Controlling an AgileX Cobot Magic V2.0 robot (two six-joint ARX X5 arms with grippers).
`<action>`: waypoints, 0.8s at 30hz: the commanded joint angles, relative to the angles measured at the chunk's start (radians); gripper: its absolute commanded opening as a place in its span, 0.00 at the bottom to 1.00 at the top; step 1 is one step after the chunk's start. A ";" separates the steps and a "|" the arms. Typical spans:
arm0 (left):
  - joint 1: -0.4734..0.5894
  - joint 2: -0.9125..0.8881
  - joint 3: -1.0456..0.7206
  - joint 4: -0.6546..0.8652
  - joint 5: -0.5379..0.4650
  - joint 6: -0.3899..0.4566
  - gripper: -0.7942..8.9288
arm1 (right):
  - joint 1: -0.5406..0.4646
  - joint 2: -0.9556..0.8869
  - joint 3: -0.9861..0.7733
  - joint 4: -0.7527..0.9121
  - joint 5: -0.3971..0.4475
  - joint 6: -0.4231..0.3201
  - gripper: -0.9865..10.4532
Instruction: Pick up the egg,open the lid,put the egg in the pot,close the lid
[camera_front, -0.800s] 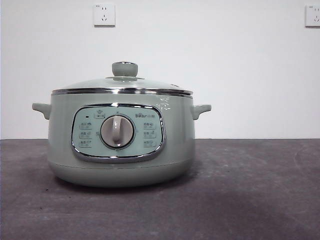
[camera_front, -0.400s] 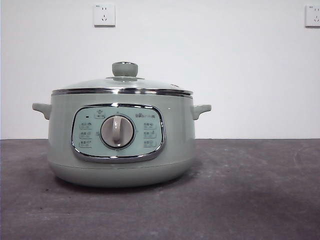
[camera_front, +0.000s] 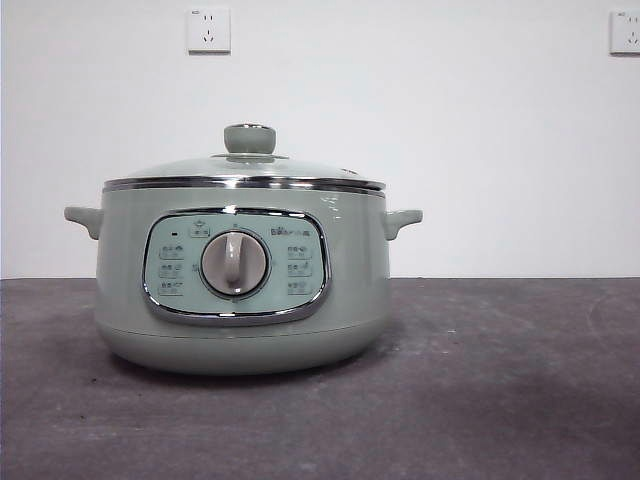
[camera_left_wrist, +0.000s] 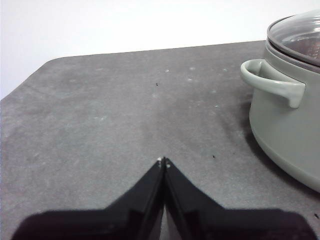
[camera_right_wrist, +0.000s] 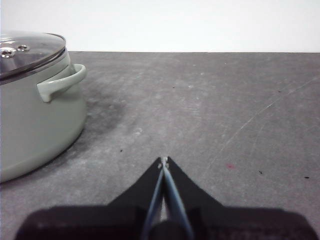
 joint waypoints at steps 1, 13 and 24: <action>0.004 -0.003 -0.014 0.005 -0.003 -0.006 0.08 | 0.000 -0.004 -0.011 -0.016 -0.001 0.010 0.09; 0.004 -0.003 -0.014 0.005 -0.003 -0.006 0.08 | 0.000 -0.003 -0.010 -0.010 -0.001 0.084 0.09; 0.004 -0.003 -0.014 0.005 -0.003 -0.006 0.08 | 0.000 -0.003 -0.010 -0.010 -0.001 0.084 0.09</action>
